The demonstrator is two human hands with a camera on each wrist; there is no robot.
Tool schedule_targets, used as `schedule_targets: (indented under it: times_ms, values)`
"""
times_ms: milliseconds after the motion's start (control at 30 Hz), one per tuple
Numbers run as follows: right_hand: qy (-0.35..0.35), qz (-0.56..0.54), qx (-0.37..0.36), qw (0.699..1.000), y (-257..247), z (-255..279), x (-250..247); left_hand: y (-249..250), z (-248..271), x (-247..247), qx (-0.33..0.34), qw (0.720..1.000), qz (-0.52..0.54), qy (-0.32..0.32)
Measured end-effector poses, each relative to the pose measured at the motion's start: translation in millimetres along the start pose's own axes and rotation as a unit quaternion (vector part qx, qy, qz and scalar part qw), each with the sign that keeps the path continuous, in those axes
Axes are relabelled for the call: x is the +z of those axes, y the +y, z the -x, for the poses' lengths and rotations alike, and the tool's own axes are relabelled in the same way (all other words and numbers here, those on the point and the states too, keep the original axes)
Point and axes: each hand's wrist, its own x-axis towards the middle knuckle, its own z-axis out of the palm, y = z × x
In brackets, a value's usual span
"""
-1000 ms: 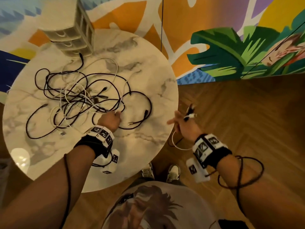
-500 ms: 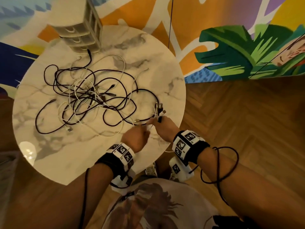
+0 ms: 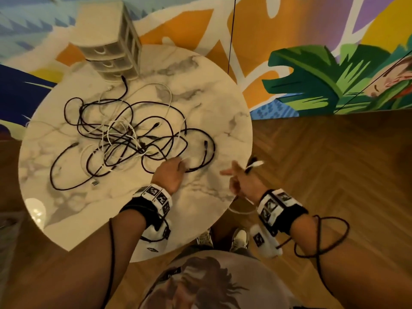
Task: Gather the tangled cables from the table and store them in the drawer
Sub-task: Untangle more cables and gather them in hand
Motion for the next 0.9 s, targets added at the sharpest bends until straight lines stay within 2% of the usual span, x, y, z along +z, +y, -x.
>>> schedule_targets:
  times_ms: [33,100,200,267,433,533,633,800,900]
  values:
    - [-0.030,0.043,0.009,0.999,4.7,1.7,7.9,8.3,1.1,-2.3,0.023,0.999,-0.023,0.014]
    - [-0.065,0.054,0.009,0.996,4.1,3.8,23.3,23.0,7.8,-3.6,0.071,0.994,-0.078,0.025]
    - [-0.054,0.054,-0.024,0.997,-16.1,3.9,42.2,36.6,25.7,4.5,0.134,0.978,-0.161,-0.009]
    - [-0.046,0.077,-0.044,0.995,-25.8,2.2,48.1,38.8,33.4,11.6,0.144,0.974,-0.172,-0.023]
    - [-0.012,0.114,-0.075,0.991,-30.6,-4.0,42.1,17.9,21.0,16.8,0.086,0.994,-0.056,-0.031]
    - [-0.008,0.081,-0.122,0.989,-45.1,3.1,32.0,-12.6,5.9,6.9,0.064,0.998,-0.007,-0.020]
    - [0.011,0.046,-0.164,0.985,-66.2,10.4,16.6,-21.5,-6.9,-9.4,0.045,0.998,0.037,-0.013]
    - [0.078,-0.036,-0.223,0.971,-102.0,26.2,-18.8,-35.9,-25.5,-23.6,0.007,0.995,0.094,0.005]
    - [0.154,-0.084,-0.225,0.959,-112.7,36.2,-42.2,-44.3,-32.2,-26.6,0.001,0.994,0.111,0.016]
